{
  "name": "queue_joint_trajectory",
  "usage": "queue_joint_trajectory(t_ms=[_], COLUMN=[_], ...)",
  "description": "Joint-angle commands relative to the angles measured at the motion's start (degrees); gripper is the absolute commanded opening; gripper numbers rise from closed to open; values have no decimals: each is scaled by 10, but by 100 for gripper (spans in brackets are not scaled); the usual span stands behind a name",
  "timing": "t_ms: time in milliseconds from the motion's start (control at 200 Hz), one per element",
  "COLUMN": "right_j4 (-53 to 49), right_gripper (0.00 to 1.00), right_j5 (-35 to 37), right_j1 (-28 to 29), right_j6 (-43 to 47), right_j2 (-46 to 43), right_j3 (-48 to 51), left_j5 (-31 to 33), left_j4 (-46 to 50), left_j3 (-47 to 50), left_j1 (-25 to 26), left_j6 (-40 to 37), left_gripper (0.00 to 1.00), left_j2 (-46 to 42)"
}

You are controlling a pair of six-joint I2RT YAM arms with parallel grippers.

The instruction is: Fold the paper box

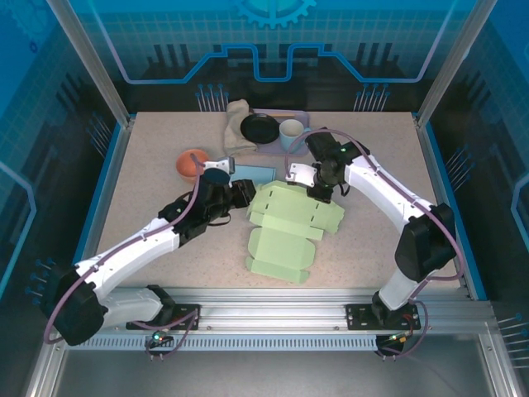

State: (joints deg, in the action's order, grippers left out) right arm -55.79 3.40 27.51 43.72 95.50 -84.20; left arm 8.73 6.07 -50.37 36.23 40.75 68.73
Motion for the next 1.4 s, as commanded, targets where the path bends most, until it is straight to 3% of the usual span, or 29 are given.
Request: queue_joint_trajectory(t_ms=[0, 145, 605, 1060, 1396], right_j4=[4, 6, 4, 19, 29], right_gripper=[0, 0, 0, 0, 0], right_j5=[11, 13, -1, -35, -66], right_j1=[7, 7, 8, -4, -12], right_j6=[-5, -4, -3, -7, -6], right_j2=[-9, -3, -6, -16, -29], right_j3=[9, 8, 10, 16, 23], left_j5=[-49, -49, 57, -100, -97], left_j4=[19, 10, 14, -78, -111], left_j3=[-53, -71, -109, -77, -68], left_j1=[5, 15, 15, 32, 31], left_j6=[47, 56, 23, 57, 67], left_gripper=[24, 24, 26, 26, 25], left_j2=[33, 70, 142, 157, 174])
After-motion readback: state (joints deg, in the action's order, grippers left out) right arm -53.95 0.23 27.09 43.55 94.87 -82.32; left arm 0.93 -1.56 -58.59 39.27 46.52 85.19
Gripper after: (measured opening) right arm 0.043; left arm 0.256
